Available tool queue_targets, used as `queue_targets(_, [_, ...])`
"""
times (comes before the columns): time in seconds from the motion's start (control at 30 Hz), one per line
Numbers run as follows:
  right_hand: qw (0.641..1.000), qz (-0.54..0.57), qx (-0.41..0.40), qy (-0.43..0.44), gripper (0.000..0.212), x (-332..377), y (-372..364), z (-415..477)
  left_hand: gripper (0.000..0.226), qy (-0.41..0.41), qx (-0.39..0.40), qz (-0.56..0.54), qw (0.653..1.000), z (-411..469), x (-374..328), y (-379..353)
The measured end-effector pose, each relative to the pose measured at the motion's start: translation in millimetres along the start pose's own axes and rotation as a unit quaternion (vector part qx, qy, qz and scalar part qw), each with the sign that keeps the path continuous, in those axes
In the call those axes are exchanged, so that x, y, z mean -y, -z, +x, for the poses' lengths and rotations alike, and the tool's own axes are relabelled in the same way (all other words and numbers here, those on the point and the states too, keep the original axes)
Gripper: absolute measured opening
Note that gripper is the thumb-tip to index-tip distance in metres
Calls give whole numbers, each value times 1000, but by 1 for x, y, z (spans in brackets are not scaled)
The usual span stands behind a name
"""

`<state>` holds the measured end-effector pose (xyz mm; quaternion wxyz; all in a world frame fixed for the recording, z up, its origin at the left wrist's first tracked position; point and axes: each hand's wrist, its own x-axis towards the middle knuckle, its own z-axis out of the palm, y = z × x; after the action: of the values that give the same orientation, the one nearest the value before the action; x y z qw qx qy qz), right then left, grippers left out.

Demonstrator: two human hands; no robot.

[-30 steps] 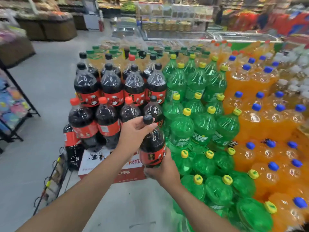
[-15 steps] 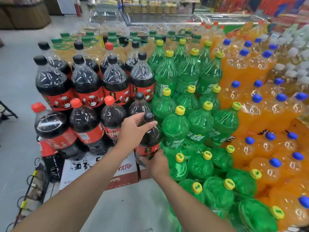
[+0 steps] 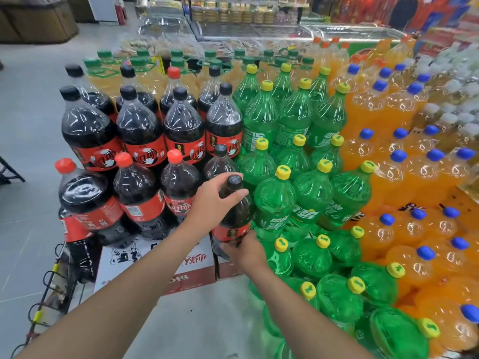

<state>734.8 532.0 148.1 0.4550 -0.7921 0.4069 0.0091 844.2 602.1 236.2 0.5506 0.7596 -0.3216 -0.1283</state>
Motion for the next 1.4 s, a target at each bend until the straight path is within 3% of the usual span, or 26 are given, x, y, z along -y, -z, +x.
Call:
queue_targets(0.23, [995,-86,-22,52,62,15,23,-19,50,-46,2,55,997,-10,-6,7])
queue_targets(0.37, [980,-172,-27,95,48,18,66,-45,63,-155,-52,168,972,-22,-33,7])
queue_targets(0.47, [963,-197,-104,148,55,8,114,-69,54,-282,-84,213,932,-32,-64,-3])
queue_targets(0.57, [936,-221,-201,184,71,-15,168,-93,50,-347,-46,218,911,-42,-90,-32])
queue_targets(0.67, [923,-242,-263,141,83,-54,221,-119,59,-344,15,215,914,-52,-109,-77])
queue_targets(0.83, [920,-248,-299,52,91,-135,288,-175,76,-315,140,220,912,-82,-142,-170])
queue_targets(1.17, [921,-225,-310,-74,83,-321,373,-327,59,-321,308,214,870,-220,-210,-373])
queue_targets(1.3, [917,-215,-309,-128,87,-395,382,-381,67,-307,365,202,855,-277,-209,-444])
queue_targets(1.4, [913,-197,-315,-165,91,-450,382,-413,60,-303,404,208,838,-319,-208,-486])
